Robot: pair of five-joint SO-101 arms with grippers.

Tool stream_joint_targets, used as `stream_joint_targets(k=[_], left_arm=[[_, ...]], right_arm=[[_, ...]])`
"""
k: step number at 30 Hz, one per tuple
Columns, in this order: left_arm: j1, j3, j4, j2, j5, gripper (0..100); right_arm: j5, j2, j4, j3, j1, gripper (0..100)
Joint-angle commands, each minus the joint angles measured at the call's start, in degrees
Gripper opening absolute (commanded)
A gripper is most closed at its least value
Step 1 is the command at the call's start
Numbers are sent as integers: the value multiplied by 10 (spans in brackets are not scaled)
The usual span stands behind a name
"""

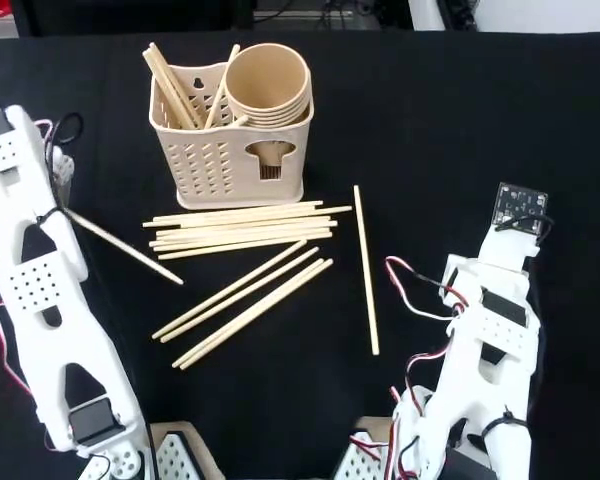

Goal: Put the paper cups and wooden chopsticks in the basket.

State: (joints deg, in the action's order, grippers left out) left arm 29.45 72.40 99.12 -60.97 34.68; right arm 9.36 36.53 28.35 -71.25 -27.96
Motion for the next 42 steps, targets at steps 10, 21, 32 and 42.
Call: stream_joint_targets(k=[10, 21, 32, 42], left_arm=[[2, 116, 18, 161, -66, 29], [0, 111, 18, 514, -139, 29], [-178, 112, -96, 682, -190, 29], [-256, 88, -239, 571, -194, 28]], right_arm=[[6, 12, -15, 14, 7, 18], [6, 12, -15, 14, 7, 18], [6, 12, -15, 13, 7, 18], [6, 12, -15, 13, 6, 18]])
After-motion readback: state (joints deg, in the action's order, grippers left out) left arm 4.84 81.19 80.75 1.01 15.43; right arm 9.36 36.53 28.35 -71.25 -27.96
